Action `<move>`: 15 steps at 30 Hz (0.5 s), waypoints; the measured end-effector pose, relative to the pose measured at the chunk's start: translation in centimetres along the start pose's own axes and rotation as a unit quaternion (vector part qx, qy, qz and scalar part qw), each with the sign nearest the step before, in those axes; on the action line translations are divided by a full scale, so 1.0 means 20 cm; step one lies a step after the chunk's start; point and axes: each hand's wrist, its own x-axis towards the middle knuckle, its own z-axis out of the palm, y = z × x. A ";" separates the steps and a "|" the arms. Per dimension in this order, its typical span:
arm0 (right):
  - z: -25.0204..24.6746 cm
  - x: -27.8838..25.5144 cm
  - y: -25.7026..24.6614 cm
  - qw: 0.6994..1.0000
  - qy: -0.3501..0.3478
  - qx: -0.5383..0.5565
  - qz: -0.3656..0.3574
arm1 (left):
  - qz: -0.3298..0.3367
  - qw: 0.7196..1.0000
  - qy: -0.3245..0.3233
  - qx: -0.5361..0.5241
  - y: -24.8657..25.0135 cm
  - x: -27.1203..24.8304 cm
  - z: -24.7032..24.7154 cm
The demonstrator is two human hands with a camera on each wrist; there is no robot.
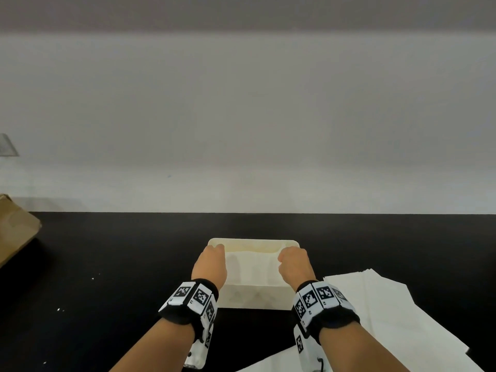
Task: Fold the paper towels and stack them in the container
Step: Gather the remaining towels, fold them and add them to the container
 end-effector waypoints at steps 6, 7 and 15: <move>0.00 -0.02 -0.03 0.999 -0.019 -0.032 -0.017 | 0.022 0.993 -0.018 0.114 0.01 -0.01 0.02; 0.00 -0.03 -0.04 0.999 -0.006 -0.036 -0.020 | 0.024 0.990 -0.017 0.139 0.02 -0.02 0.02; -0.13 -0.14 0.04 0.997 0.069 0.032 0.003 | 0.037 0.994 0.106 -0.002 0.07 -0.13 -0.08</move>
